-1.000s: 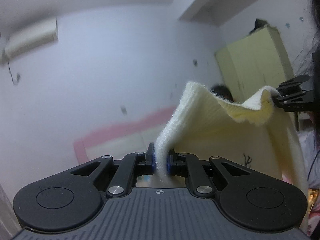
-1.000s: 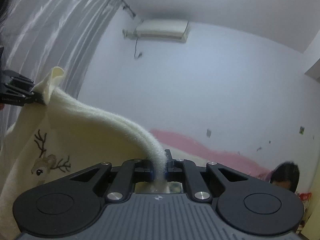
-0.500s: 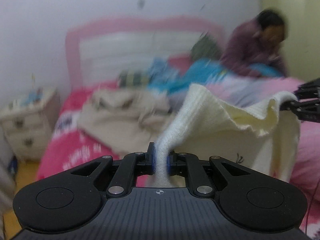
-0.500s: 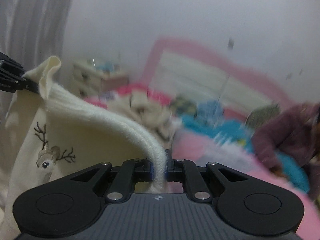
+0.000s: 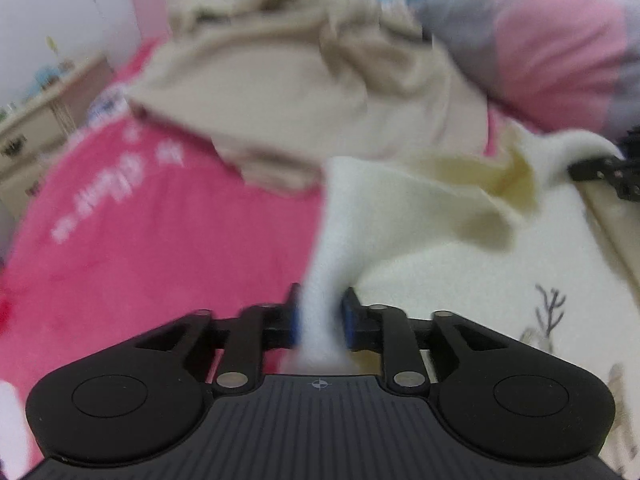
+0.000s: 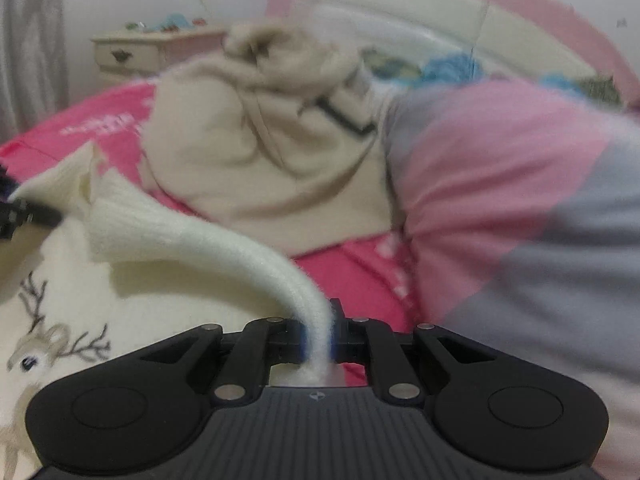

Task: Fold clothes
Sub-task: 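Lift the sweater high with both grippers and shake it out, then lower the sweater flat onto the bed and open both grippers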

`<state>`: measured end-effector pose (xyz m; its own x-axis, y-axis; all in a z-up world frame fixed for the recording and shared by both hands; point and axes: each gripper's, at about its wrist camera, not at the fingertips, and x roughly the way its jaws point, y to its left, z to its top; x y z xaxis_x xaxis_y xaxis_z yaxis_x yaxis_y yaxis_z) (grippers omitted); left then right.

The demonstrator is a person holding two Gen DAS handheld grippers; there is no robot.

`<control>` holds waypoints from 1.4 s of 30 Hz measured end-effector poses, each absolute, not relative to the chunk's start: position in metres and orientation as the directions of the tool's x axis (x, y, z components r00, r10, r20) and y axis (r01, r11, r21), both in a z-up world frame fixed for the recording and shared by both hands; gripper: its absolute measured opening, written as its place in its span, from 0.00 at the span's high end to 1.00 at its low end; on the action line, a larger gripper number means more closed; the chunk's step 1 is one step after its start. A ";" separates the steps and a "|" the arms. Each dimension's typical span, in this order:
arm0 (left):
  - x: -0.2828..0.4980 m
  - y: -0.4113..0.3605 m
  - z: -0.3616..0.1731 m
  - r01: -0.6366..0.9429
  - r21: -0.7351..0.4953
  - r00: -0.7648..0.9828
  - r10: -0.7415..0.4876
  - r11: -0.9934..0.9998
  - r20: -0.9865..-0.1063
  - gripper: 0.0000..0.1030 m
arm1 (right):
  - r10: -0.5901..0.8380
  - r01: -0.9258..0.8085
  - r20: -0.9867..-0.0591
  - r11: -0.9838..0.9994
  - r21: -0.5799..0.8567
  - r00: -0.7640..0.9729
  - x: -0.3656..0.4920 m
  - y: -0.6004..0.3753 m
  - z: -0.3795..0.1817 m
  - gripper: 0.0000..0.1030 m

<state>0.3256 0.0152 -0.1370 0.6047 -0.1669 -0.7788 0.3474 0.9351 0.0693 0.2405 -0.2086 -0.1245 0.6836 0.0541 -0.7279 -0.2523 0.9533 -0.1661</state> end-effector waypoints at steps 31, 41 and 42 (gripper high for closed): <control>0.147 0.177 0.060 0.206 -0.433 0.706 -0.440 0.878 -0.555 0.28 | 0.396 -0.362 -0.594 0.914 0.182 0.700 0.138 -0.252 0.012 0.32; -0.055 0.183 0.035 0.226 -0.259 0.612 -0.344 0.939 -0.713 0.28 | 0.702 -0.523 -0.592 0.702 0.483 0.396 -0.003 -0.196 0.065 0.41; -0.066 0.171 0.011 0.243 -0.239 0.581 -0.339 0.940 -0.740 0.28 | 0.712 -0.520 -0.610 0.688 0.506 0.347 -0.012 -0.181 0.049 0.42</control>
<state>-0.0661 0.1706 0.0113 0.5813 -0.3385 -0.7400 0.2431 0.9401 -0.2391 -0.0115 -0.1815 0.0491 0.3473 0.7118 -0.6105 -0.5203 0.6879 0.5061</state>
